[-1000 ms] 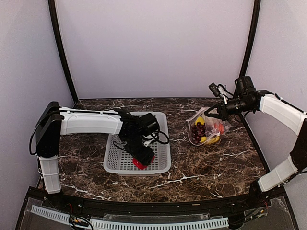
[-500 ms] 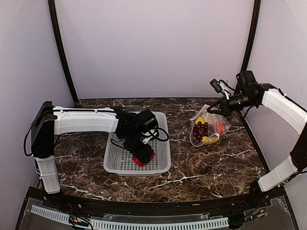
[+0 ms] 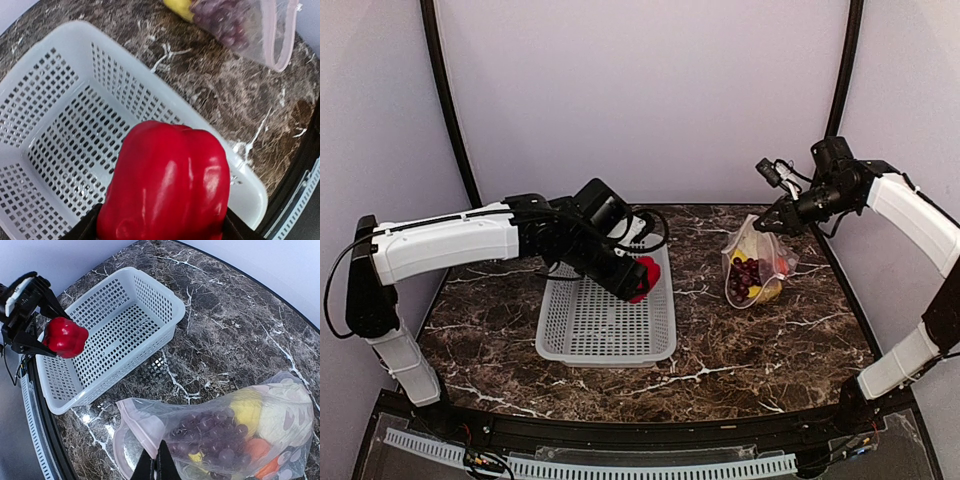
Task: Place the food in the zip-top bag and seal the zipper
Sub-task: Pick up the fake fruit from the bin, then place the fake vegetable in the zipper food storage bag.
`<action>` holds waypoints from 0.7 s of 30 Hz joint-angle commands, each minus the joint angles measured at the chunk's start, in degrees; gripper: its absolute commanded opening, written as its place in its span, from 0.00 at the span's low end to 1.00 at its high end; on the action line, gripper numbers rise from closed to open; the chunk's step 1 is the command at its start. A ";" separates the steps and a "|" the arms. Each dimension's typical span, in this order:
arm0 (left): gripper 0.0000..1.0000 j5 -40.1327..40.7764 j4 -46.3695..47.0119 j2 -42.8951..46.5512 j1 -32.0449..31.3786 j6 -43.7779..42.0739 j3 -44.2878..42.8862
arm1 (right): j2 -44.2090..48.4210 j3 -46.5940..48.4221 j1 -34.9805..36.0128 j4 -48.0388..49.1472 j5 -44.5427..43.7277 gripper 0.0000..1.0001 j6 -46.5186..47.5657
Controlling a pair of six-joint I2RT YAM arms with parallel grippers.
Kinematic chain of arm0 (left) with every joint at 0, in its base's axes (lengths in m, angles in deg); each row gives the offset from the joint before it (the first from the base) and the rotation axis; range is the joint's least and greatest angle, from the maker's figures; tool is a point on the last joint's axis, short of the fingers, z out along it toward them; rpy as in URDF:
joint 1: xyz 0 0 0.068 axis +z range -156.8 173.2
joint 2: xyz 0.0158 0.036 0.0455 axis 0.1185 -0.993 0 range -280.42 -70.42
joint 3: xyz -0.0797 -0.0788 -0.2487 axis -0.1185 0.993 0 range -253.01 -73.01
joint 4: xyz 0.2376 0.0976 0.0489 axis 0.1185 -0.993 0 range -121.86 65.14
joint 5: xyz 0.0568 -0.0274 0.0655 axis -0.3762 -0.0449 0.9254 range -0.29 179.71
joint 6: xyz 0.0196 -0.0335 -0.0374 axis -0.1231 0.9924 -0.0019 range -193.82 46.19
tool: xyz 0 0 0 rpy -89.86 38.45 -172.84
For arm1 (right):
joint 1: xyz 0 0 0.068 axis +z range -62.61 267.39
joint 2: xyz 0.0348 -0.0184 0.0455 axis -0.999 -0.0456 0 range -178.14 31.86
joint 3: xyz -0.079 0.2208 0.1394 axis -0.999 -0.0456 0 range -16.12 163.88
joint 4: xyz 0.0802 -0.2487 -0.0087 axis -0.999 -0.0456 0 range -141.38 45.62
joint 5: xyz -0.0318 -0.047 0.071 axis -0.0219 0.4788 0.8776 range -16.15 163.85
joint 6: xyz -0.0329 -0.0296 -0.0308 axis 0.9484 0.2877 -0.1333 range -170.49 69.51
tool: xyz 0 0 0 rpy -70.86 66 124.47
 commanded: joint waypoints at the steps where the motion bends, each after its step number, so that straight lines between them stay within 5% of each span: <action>1: 0.39 -5.71 12.16 4.21 -0.92 1.48 -0.93 | -1.12 4.32 0.69 -1.06 1.66 0.00 0.46; 10: 0.38 -19.30 35.79 0.34 -5.35 6.76 -2.51 | -2.27 6.54 1.51 -1.36 1.94 0.00 -0.66; 21: 0.34 -19.51 43.68 -13.02 -7.75 15.34 -13.36 | -3.30 7.44 2.67 -0.01 3.43 0.00 -3.71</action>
